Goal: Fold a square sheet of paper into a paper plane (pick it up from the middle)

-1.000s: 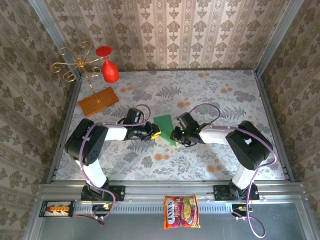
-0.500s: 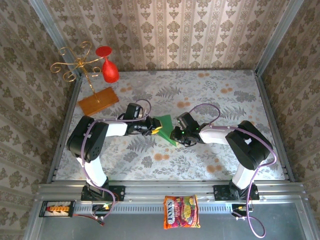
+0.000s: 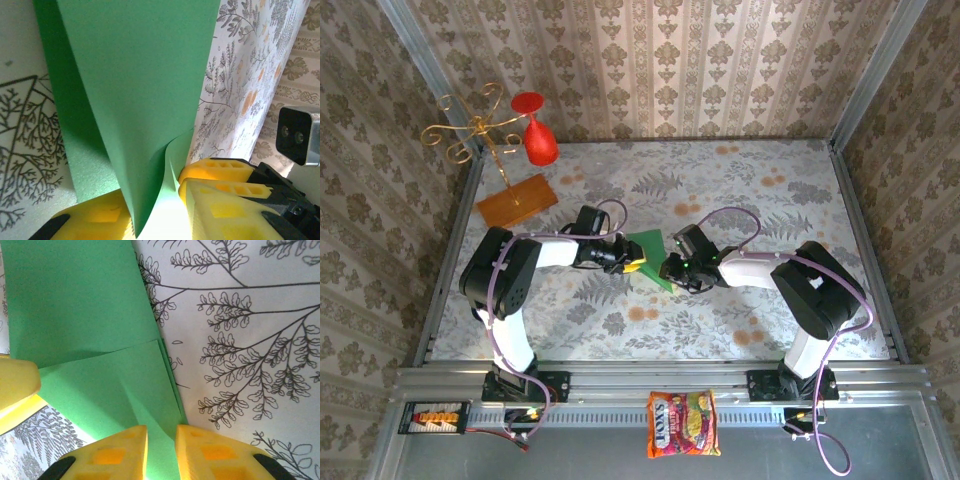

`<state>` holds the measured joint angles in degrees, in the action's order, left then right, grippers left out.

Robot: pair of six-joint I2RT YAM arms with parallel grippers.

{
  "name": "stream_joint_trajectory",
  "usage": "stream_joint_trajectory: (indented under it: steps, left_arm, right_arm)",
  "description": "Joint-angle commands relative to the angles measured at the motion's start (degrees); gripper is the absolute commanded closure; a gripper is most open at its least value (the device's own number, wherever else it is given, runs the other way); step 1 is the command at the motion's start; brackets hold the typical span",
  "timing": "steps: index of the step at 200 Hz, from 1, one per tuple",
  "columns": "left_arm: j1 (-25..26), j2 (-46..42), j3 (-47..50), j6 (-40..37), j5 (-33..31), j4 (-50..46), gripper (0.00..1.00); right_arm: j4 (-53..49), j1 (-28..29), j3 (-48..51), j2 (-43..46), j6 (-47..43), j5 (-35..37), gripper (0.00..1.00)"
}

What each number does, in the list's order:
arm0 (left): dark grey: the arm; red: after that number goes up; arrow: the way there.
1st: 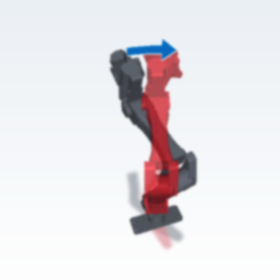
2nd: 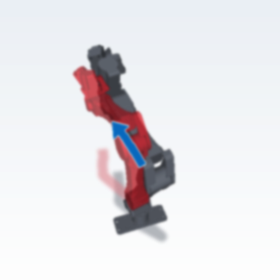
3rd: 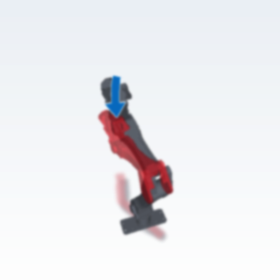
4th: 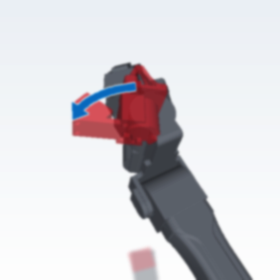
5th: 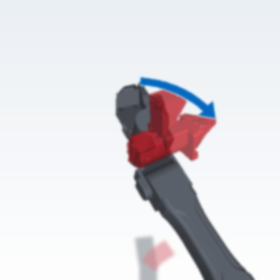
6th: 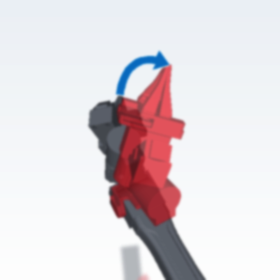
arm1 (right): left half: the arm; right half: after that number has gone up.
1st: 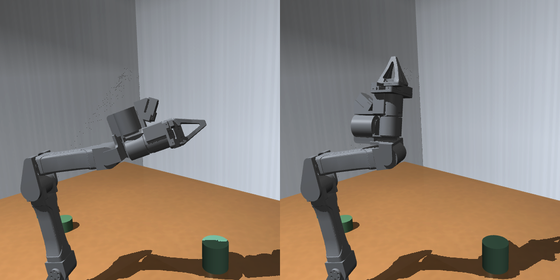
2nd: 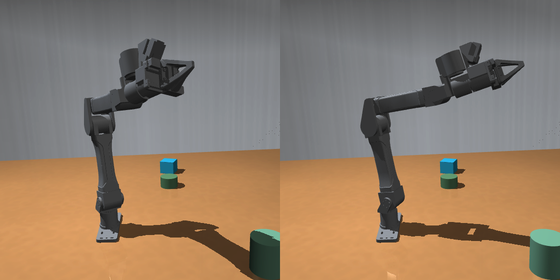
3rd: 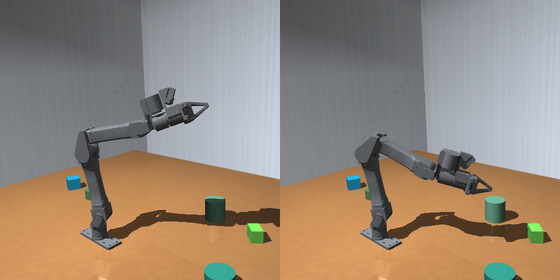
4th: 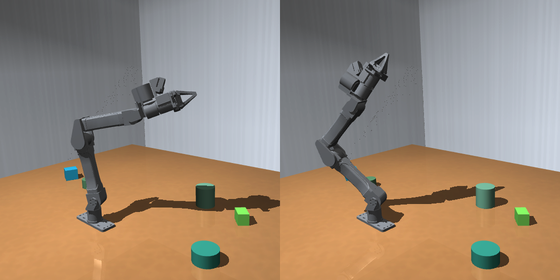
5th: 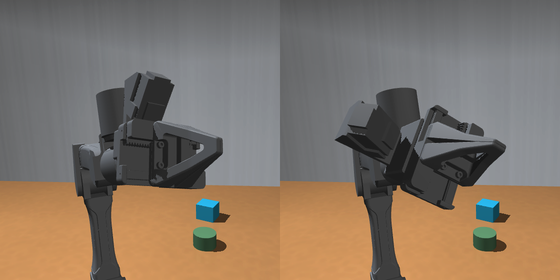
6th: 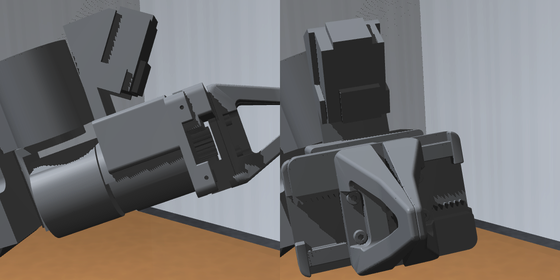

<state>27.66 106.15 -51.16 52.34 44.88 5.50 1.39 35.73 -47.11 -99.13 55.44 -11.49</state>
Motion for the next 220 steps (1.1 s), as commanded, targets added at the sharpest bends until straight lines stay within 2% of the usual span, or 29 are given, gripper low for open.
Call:
stream_joint_trajectory:
  steps: [1,39,70,91,115,143,183,220]
  left_arm:
    - [0.04,0.81,-1.73,-2.40,1.19,-2.68,0.76]
    - [-0.09,0.99,-1.82,-2.92,1.19,-3.12,0.79]
    - [-0.20,0.81,-2.00,-3.36,1.08,-3.71,0.92]
    - [-0.42,0.25,-2.10,-3.51,0.14,-4.45,0.96]
    - [-0.61,-0.73,-2.56,-3.52,-1.58,-6.50,0.97]
    - [-0.59,-2.80,-3.25,-3.00,-4.38,-9.42,0.97]
    - [0.26,-3.76,-3.64,0.70,-6.60,-10.00,0.97]
    - [1.21,-3.49,-5.60,2.23,-7.62,-11.70,0.97]
  right_arm:
    - [-2.68,-0.30,1.17,-1.99,-1.44,0.66,0.73]
    - [-3.19,-0.56,0.53,-0.56,-3.01,1.22,0.69]
    - [-1.80,-0.83,0.61,0.49,-3.82,0.50,0.66]
    - [-1.03,-0.99,0.53,2.81,-5.90,1.08,0.62]
    - [-1.43,-1.09,-0.03,6.83,-11.93,3.76,0.56]
    - [-2.23,-0.59,-0.33,9.15,-21.18,7.24,0.54]
    - [-3.96,3.59,-0.31,10.96,-33.45,15.56,0.54]
    - [-4.68,8.07,-1.74,8.25,-38.35,18.38,0.56]
